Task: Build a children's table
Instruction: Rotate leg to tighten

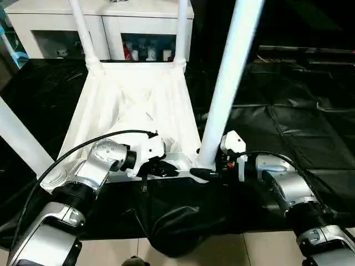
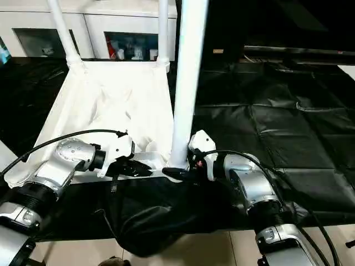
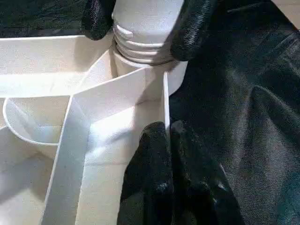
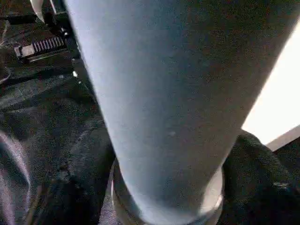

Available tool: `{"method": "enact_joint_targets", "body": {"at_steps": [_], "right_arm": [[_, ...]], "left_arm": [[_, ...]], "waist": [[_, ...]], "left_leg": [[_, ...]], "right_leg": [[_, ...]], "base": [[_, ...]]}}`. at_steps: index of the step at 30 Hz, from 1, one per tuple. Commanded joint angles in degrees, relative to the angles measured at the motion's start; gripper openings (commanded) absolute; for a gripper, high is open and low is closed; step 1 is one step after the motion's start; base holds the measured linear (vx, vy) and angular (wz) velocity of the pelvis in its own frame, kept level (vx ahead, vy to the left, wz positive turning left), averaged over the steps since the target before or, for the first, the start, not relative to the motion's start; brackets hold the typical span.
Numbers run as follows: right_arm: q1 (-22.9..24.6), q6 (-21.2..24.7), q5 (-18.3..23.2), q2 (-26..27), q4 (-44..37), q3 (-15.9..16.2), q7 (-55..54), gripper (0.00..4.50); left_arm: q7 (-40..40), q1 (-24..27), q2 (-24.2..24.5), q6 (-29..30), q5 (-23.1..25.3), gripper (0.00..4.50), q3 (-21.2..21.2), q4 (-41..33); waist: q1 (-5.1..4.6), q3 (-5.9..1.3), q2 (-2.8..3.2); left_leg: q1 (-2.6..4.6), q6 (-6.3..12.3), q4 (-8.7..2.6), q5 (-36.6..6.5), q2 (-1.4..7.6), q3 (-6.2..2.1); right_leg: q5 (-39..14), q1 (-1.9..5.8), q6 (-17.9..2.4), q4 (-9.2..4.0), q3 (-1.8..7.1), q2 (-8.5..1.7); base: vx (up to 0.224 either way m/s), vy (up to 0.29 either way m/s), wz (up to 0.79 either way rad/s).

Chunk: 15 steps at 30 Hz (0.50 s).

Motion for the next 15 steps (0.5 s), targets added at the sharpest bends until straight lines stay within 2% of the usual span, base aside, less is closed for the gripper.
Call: {"method": "enact_joint_targets", "body": {"at_steps": [1, 3, 6, 7, 9, 10, 11, 12, 13, 14, 15], "right_arm": [[-0.54, 0.12, 0.69, 0.17, 0.11, 0.75, 1.09, 2.89], [-0.27, 0.27, 0.6, 0.32, 0.13, 0.6, 0.72, 2.79], [0.85, 0.72, -0.38, 3.57, 3.01, -1.99, -8.98, 2.71], [0.87, 0.74, -0.4, 3.7, 3.12, -2.1, -9.36, 2.68], [1.07, 0.82, -0.64, 5.76, 4.69, -3.65, -15.07, 2.66], [1.03, 0.89, -0.73, 6.76, 5.34, -4.29, -17.76, 2.66], [0.35, 2.01, -1.18, 11.84, 8.68, -7.21, -31.12, 2.66], [0.33, 2.04, -1.18, 11.93, 8.74, -7.26, -31.36, 2.66], [0.33, 2.04, -1.18, 11.93, 8.74, -7.26, -31.36, 2.66], [0.03, 2.26, -1.37, 13.28, 9.44, -7.7, -34.41, 2.66], [-0.14, 2.23, -1.45, 13.67, 9.65, -7.7, -35.03, 2.66]], "left_arm": [[0.18, 1.21, -0.08, 0.59, 0.4, 0.0, -0.49, 0.25], [1.22, 1.09, -0.29, 0.48, 0.58, 0.0, -0.2, 0.74], [11.09, -1.29, -3.06, 1.76, 2.46, 0.0, 1.59, 5.32], [11.42, -1.38, -3.16, 1.85, 2.51, 0.0, 1.65, 5.46], [15.85, -2.78, -4.69, 3.47, 3.04, 0.0, 2.44, 7.34], [17.29, -3.34, -5.48, 4.01, 3.02, 0.0, 2.73, 7.91], [24.64, -6.13, -9.57, 6.38, 3.54, 0.0, 3.49, 10.46], [24.78, -6.18, -9.65, 6.42, 3.55, 0.0, 3.5, 10.51], [24.78, -6.18, -9.65, 6.42, 3.55, 0.0, 3.5, 10.51], [26.43, -6.84, -10.73, 6.9, 3.72, 0.0, 3.53, 11.06], [26.86, -7.02, -11.09, 7.01, 3.72, 0.0, 3.55, 11.21]], "waist": [[0.08, -3.94, -0.7], [0.07, -3.89, -0.68], [-0.07, -3.62, -0.62], [-0.17, -3.32, -0.65], [-0.33, -3.03, -0.7], [-0.33, -3.03, -0.7], [-0.63, -2.89, -0.67], [-0.68, -2.95, -0.55], [-0.97, -3.0, -0.82], [-1.07, -3.07, -0.64], [-1.02, -3.09, -0.57]], "left_leg": [[1.17, 3.46, -3.34, -9.25, 2.92, -0.73], [1.13, 3.68, -3.31, -9.18, 2.91, -0.67], [1.33, 2.55, -3.54, -11.4, 2.96, -0.69], [1.67, 1.13, -3.78, -14.45, 2.9, -0.73], [1.92, -0.77, -4.16, -18.59, 2.9, -0.97], [1.92, -0.77, -4.16, -18.59, 2.9, -0.97], [2.18, -2.25, -4.47, -20.55, 3.08, -1.24], [2.19, -2.91, -4.55, -20.96, 2.94, -1.35], [1.98, -3.51, -4.72, -22.22, 2.84, -1.7], [1.93, -3.2, -4.83, -22.23, 2.91, -1.67], [2.14, -3.12, -4.79, -22.35, 2.93, -1.58]], "right_leg": [[-3.8, 2.45, -13.99, -3.27, 3.03, -3.2], [-3.73, 2.44, -14.06, -3.29, 3.01, -3.18], [-7.58, 2.13, -13.5, -3.83, 3.14, -3.37], [-12.29, 1.89, -12.69, -4.41, 3.21, -3.44], [-20.22, 1.68, -10.3, -5.23, 3.3, -3.63], [-20.22, 1.68, -10.3, -5.23, 3.3, -3.63], [-23.5, 1.39, -9.23, -5.59, 3.44, -3.71], [-23.81, 1.3, -8.97, -5.55, 3.4, -3.67], [-25.05, 1.64, -8.2, -5.62, 3.15, -3.74], [-24.68, 1.73, -7.58, -5.82, 3.14, -3.71], [-23.93, 1.48, -7.62, -5.95, 3.25, -3.69]], "base": [[0.0, 0.0, 0.0], [0.0, 0.0, 0.0], [0.0, 0.0, 0.0], [0.0, 0.0, 0.0], [0.0, 0.0, 0.0], [0.0, 0.0, 0.0], [0.0, 0.0, 0.0], [0.0, 0.0, 0.0], [0.0, 0.0, 0.0], [0.0, 0.0, 0.0], [0.0, 0.0, 0.0]]}}
